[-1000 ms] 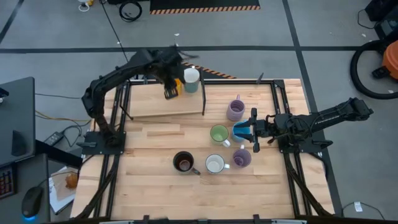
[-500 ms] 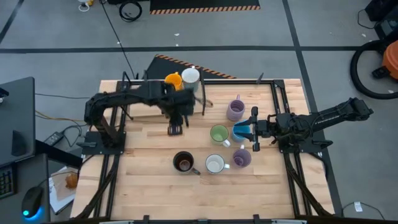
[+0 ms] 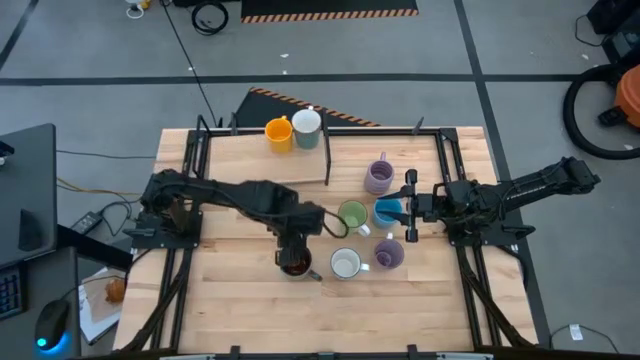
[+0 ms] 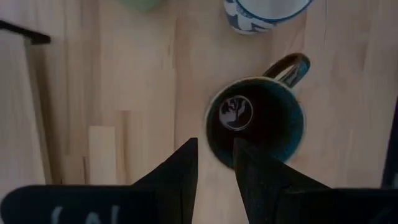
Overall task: Place coffee mugs
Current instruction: Put the dark blue patterned mug on the shelf
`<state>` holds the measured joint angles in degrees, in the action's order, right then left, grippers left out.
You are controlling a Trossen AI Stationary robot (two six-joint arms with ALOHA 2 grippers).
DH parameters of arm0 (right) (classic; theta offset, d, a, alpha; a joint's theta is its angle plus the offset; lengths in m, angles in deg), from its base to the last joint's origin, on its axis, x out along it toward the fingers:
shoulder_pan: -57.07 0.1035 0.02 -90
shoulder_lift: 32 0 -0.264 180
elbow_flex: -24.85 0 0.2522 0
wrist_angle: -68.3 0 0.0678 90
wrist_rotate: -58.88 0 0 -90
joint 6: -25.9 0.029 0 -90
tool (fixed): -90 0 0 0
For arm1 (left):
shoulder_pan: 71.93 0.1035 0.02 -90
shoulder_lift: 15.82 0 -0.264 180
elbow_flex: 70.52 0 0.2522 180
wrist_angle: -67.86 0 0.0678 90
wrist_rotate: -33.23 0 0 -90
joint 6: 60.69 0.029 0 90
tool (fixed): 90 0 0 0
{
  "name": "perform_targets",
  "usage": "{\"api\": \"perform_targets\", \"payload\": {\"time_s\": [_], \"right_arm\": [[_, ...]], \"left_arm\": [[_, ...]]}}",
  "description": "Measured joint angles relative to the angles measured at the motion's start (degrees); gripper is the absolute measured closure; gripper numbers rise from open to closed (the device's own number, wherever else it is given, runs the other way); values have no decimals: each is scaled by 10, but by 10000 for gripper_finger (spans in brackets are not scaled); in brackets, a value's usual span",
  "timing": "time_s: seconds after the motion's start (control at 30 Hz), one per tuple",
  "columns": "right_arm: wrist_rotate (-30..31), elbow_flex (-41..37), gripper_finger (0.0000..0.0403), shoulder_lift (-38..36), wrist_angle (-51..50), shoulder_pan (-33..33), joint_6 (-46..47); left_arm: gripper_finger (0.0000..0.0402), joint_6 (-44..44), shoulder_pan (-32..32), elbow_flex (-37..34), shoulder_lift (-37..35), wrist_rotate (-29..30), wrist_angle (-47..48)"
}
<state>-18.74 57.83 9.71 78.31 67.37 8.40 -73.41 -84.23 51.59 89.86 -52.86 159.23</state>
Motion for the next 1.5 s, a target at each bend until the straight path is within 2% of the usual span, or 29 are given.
{"api": "perform_targets", "payload": {"time_s": [0.23,0.33,0.5,0.7,0.93,1.5], "right_arm": [[0,0,245,0,2,-25,-2],[0,0,245,0,8,-37,-1],[-24,0,245,0,11,-49,0],[-50,0,245,1,11,-59,9],[-50,0,245,11,18,-64,10],[-66,0,245,41,49,-65,18]], "left_arm": [[295,83,-56,0,41,13,4],[295,156,-73,0,54,17,4],[295,278,-106,0,65,83,24],[295,431,-146,0,71,110,65],[295,497,-162,0,100,150,94],[295,477,-159,0,122,141,109]]}}
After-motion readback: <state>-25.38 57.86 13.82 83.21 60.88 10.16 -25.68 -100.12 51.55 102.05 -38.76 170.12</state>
